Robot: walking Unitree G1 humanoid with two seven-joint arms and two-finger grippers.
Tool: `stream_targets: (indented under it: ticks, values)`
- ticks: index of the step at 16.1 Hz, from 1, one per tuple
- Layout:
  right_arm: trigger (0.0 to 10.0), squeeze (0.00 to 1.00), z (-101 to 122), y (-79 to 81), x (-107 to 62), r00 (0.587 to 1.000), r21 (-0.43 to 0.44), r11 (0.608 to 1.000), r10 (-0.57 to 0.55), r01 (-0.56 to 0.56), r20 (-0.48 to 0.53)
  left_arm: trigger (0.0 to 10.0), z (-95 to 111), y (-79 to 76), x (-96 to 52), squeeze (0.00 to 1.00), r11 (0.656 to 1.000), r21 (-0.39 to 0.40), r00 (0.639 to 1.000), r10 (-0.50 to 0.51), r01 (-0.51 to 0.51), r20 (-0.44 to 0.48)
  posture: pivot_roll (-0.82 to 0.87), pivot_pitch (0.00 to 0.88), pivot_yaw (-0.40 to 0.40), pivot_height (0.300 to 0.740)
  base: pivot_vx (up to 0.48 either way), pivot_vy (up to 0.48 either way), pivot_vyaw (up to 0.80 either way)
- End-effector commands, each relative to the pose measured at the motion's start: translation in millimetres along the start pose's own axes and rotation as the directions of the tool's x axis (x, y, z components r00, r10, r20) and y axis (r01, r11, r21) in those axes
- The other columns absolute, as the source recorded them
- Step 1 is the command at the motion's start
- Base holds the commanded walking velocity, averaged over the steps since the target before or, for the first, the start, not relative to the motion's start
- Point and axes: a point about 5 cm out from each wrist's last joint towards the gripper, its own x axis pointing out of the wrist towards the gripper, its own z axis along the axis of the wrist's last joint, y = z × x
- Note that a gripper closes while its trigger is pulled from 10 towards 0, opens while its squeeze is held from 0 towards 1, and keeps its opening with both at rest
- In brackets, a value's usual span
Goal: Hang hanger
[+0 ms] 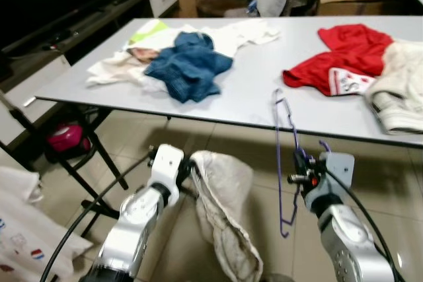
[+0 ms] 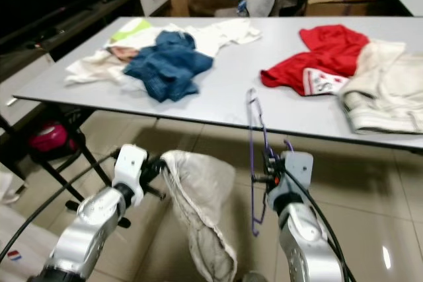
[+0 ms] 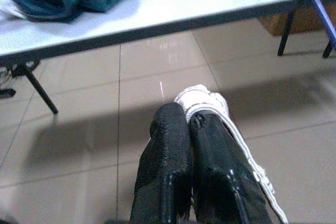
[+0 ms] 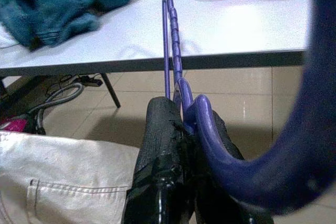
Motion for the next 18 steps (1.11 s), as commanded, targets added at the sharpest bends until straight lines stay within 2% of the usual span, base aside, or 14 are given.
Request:
stream_targets:
  ticks: [1,7,9,11,13,14,16,18]
  values:
    - [10.0,0.0,5.6,8.5,2.9,0.999,-0.009,0.999,0.034,-0.034,0.005,10.0,15.1,15.7,-2.5,0.0,0.998,0.007,0.997,0.056,-0.057,0.054,-0.12,0.0,0.107,0.74,0.0,0.398,0.0]
    - [10.0,0.0,11.7,9.4,11.3,0.998,-0.034,0.997,0.066,-0.067,-0.014,10.0,24.7,31.0,-0.2,0.0,0.994,0.004,0.991,0.111,-0.111,0.076,-0.11,0.0,0.073,0.74,0.0,0.396,0.0]
    - [10.0,0.0,11.8,9.9,11.8,0.997,-0.038,0.996,0.074,-0.075,-0.021,10.0,25.4,30.5,0.4,0.0,0.994,0.004,0.991,0.111,-0.111,0.079,-0.11,0.0,0.058,0.74,0.0,0.39,-0.8]
    - [10.0,0.0,13.9,9.2,12.4,0.997,-0.042,0.996,0.079,-0.08,-0.024,10.0,30.9,28.1,1.3,0.0,0.992,-0.041,0.985,0.121,-0.117,0.121,-0.11,0.0,0.042,0.74,0.0,0.0,-0.8]
    - [10.0,0.0,16.0,7.6,11.8,0.997,-0.042,0.996,0.078,-0.079,-0.024,10.0,34.6,27.8,0.5,0.0,0.99,-0.045,0.981,0.136,-0.131,0.14,-0.1,0.0,0.034,0.74,0.0,0.0,-0.8]
    - [10.0,0.0,19.9,9.6,11.9,0.995,-0.048,0.994,0.094,-0.094,-0.017,10.0,42.3,30.0,-0.1,0.0,0.987,-0.058,0.971,0.155,-0.147,0.183,-0.1,0.0,0.023,0.74,0.0,0.0,0.0]
    - [10.0,0.0,28.4,15.8,12.3,0.991,-0.084,0.987,0.137,-0.137,0.001,10.0,53.0,32.6,-2.0,0.0,0.987,-0.034,0.963,0.158,-0.155,0.22,-0.09,0.0,0.018,0.74,0.0,0.0,0.0]
    - [10.0,0.0,39.1,28.5,13.0,0.969,-0.128,0.961,0.248,-0.245,0.01,10.0,67.4,39.6,-4.5,0.0,0.982,0.013,0.952,0.181,-0.19,0.249,-0.09,0.0,0.011,0.74,0.0,0.0,0.0]
